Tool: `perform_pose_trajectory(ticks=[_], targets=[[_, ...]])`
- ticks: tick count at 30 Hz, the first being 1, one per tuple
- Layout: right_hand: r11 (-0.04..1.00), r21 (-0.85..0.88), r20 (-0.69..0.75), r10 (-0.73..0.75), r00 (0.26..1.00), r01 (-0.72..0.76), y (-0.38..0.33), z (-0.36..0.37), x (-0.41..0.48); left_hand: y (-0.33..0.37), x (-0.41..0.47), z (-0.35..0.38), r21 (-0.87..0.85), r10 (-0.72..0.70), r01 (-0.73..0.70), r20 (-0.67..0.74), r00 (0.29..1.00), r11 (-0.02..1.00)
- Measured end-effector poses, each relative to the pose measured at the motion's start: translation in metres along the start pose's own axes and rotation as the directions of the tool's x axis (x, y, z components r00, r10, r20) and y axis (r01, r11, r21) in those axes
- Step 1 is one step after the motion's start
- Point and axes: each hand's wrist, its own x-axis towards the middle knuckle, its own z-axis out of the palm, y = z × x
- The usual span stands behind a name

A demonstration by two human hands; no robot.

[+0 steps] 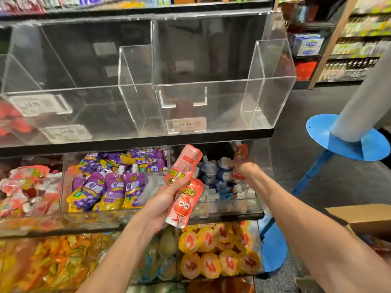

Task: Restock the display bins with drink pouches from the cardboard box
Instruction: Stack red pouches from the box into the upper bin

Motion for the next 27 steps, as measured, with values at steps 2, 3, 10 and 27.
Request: perform_pose_trajectory(ticks=[2, 3, 10, 27], targets=[[0.996, -0.091, -0.031, -0.018, 0.999, 0.015, 0.002, 0.001, 0.002, 0.002, -0.001, -0.003, 0.001, -0.004, 0.004, 0.013, 1.0, 1.0], [0.993, -0.117, -0.042, -0.033, 0.999, 0.028, 0.003, 0.001, 0.001, 0.003, -0.001, -0.003, -0.005, -0.008, 0.008, 0.021, 1.0, 1.0], [0.965, -0.234, -0.189, -0.165, 0.968, 0.119, 0.015, 0.005, -0.028, 0.013, -0.007, -0.015, 0.015, -0.016, 0.015, 0.056, 0.998, 1.0], [0.899, 0.314, 0.538, -0.433, 0.723, 0.305, -0.04, 0.123, -0.213, 0.026, -0.124, -0.083, 0.153, 0.365, -0.361, 0.0, 0.931, 0.92]])
